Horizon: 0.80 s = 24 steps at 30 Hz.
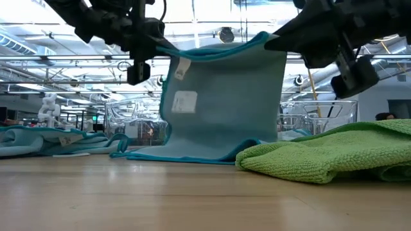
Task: Fold microfiber towels
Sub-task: Fold the right blue microfiber towel
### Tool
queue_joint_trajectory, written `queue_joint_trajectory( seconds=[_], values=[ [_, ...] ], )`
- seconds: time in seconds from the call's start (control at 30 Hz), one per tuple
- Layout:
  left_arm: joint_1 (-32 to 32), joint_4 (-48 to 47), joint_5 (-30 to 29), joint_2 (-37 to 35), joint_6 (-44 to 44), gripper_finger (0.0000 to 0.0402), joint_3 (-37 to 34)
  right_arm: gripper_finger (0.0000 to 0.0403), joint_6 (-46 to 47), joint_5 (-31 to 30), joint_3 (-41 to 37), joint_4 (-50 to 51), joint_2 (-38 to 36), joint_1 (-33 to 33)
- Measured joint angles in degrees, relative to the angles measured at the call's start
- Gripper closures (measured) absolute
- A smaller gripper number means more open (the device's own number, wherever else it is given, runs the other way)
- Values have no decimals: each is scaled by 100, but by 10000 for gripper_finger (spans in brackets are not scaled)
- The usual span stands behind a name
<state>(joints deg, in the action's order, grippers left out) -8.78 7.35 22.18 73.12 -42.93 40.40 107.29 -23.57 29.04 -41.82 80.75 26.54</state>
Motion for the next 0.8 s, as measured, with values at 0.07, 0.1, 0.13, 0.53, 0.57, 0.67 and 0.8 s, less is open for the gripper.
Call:
queue_joint_trajectory(
  seconds=[0.07, 0.1, 0.13, 0.53, 0.57, 0.67, 0.8],
  values=[
    [133, -1, -161, -3, -3, 398, 0, 399, 129, -2, 0, 2, 0, 60],
    [198, 8, -240, -9, -29, 398, 0, 399, 176, -1, 0, 4, 0, 85],
    [263, 9, -309, -11, -69, 397, 0, 399, 212, 0, 0, 4, 0, 105],
    [945, -33, -878, -4, -690, 398, -18, 399, 304, 2, 0, 11, 0, 134],
    [947, -30, -880, -4, -777, 398, -42, 399, 283, 2, 0, 13, 0, 134],
    [926, -32, -892, -2, -980, 395, -167, 399, 213, -16, 0, 20, 0, 134],
    [860, -2, -924, 44, -1307, 398, -419, 399, 163, -42, 0, 17, 2, 130]
  ],
)
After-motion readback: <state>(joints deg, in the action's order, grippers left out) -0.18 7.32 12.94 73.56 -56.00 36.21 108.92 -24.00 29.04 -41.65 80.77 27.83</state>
